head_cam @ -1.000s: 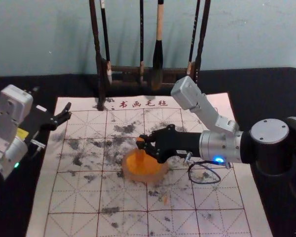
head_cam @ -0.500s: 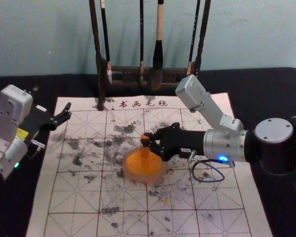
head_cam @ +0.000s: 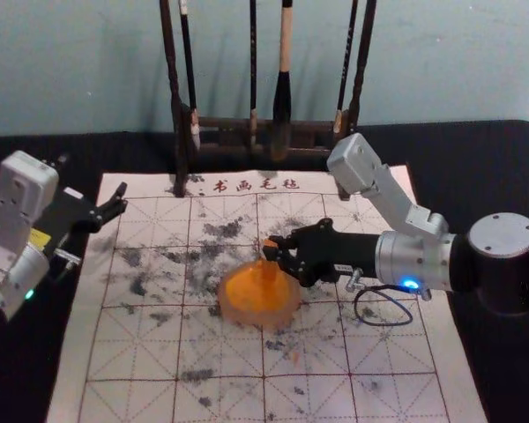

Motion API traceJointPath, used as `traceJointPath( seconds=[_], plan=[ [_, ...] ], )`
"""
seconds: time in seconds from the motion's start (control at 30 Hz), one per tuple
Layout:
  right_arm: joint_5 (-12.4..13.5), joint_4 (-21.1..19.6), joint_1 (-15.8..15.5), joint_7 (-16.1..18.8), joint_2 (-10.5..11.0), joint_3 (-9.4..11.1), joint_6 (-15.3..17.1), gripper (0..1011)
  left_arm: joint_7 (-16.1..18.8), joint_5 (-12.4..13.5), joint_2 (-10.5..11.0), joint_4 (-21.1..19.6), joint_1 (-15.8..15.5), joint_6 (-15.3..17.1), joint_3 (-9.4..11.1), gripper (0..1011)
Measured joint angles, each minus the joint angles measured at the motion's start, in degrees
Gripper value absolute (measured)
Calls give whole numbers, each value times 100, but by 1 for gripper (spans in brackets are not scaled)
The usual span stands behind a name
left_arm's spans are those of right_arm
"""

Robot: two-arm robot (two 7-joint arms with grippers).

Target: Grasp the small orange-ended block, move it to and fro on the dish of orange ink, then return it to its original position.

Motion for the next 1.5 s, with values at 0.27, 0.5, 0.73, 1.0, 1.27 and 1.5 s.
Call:
traceJointPath(
  seconds=[0.27, 0.5, 0.73, 1.0, 1.27, 1.5],
  plan=[
    [50, -136, -96, 21, 104, 39, -18, 125, 0, 0, 0, 0, 0, 0, 0, 1001],
    [54, -203, -149, 47, 152, 25, -22, 126, 0, 0, 0, 0, 0, 0, 0, 1001],
    [59, -253, -174, 77, 168, -5, -19, 126, 0, 0, 0, 0, 0, 0, 0, 1001],
    [72, -291, -177, 100, 154, -52, 1, 126, 0, 0, 0, 0, 0, 0, 0, 1001],
    [72, -285, -142, 114, 103, -124, 15, 126, 0, 0, 0, 0, 0, 0, 0, 1001],
    [66, -209, -86, 118, 27, -174, 19, 125, 0, 0, 0, 0, 0, 0, 0, 1001]
  ],
)
